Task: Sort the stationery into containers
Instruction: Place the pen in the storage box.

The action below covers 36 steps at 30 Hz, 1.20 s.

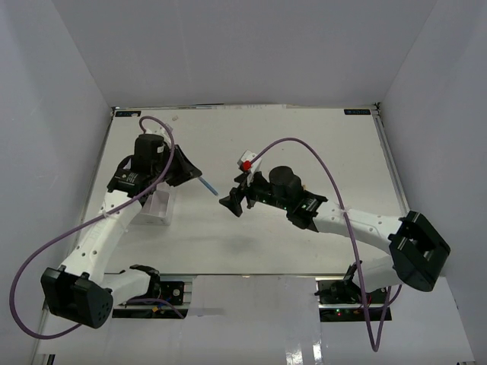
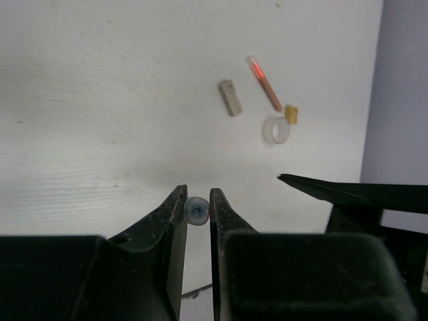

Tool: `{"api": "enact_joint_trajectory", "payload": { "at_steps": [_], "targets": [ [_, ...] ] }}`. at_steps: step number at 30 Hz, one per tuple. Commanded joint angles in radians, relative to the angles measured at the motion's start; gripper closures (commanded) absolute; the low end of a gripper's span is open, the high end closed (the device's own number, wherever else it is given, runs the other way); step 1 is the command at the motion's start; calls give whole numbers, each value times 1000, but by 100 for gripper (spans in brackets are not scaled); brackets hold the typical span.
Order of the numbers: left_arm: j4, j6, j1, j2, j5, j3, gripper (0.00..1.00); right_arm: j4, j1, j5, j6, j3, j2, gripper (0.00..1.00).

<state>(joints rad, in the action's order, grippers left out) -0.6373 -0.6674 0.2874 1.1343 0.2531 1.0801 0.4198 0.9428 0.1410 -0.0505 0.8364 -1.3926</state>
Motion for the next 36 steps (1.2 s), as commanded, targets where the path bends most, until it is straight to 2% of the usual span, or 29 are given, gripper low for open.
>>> {"api": "enact_joint_trajectory", "payload": {
  "at_steps": [1, 2, 5, 7, 11, 18, 22, 25, 28, 32, 36],
  "targets": [
    [-64, 34, -2, -70, -269, 41, 96, -47, -7, -79, -2, -40, 87, 2],
    [-74, 34, -2, -80, -328, 40, 96, -71, -7, -92, 0, -51, 102, 1],
    [-104, 31, -7, -125, -550, 15, 98, -96, -12, -138, 8, -112, 171, 10],
    [-110, 29, -25, -160, -683, -17, 99, -104, -15, -196, 11, -169, 225, 10],
    [-96, 41, -97, -212, -785, -60, 100, -127, -22, -230, 6, -237, 291, 10],
    [-39, 80, -204, -215, -799, -131, 100, -153, -38, -271, 11, -301, 359, 10],
    [5, 74, -218, -211, -778, -189, 100, -153, -45, -273, 11, -315, 376, 10],
    [25, 63, -225, -209, -782, -235, 95, -153, -52, -276, 6, -319, 376, 10],
    [48, 58, -229, -205, -778, -273, 88, -153, -55, -284, 1, -319, 374, 10],
    [74, 57, -232, -206, -759, -312, 73, -153, -68, -302, 0, -315, 366, 10],
    [73, 54, -234, -209, -733, -332, 59, -176, -131, -316, -23, -278, 324, 9]
  ]
}}
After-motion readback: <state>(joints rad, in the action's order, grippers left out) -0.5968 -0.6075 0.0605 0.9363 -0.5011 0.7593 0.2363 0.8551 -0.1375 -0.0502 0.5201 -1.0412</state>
